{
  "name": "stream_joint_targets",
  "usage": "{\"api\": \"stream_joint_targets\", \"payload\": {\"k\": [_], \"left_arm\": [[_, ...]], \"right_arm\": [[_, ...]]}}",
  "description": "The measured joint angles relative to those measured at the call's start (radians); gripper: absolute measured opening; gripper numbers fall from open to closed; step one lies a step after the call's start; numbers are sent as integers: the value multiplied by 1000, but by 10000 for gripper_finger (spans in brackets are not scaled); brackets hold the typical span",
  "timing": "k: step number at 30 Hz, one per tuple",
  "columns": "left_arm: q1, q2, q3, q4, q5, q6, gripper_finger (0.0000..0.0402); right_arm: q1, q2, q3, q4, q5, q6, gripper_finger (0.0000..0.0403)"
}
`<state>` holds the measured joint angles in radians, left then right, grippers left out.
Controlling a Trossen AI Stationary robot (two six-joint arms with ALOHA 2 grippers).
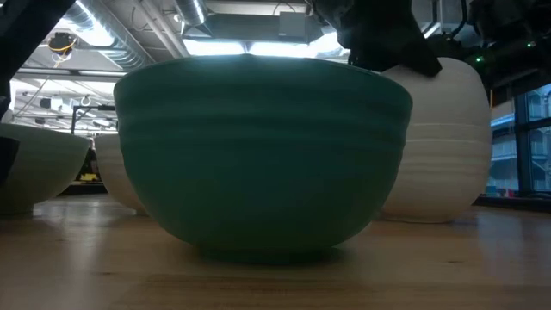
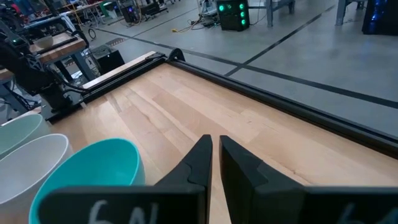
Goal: Nest bowls inside each other
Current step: Stack the top white bowl on the bottom right white bowls, then stack the left white bowl on the right white bowls
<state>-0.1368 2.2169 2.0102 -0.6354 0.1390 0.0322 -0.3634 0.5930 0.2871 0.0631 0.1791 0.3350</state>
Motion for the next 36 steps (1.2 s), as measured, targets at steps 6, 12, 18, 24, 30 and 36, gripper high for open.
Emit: {"api": "stream_joint_targets", "payload": {"k": [6, 12, 18, 24, 30, 36], "left_arm": [[0, 0, 0, -1, 0, -1, 130], [0, -3, 0, 47, 2, 2, 146], [0, -9, 0, 145, 3, 4, 146], [-1, -9, 0, 174, 4, -27, 144], [-2, -13, 0, 250, 5, 2, 146], [20, -60, -1, 322, 57, 3, 143]], "right_arm": [[0, 0, 0, 0, 0, -1, 32], [0, 0, 0, 0, 0, -1, 32], [0, 0, 0, 0, 0, 0, 32], [0, 0, 0, -1, 0, 0, 32], [0, 0, 0, -1, 0, 1, 32], [0, -4, 0, -1, -76, 1, 32]]}}
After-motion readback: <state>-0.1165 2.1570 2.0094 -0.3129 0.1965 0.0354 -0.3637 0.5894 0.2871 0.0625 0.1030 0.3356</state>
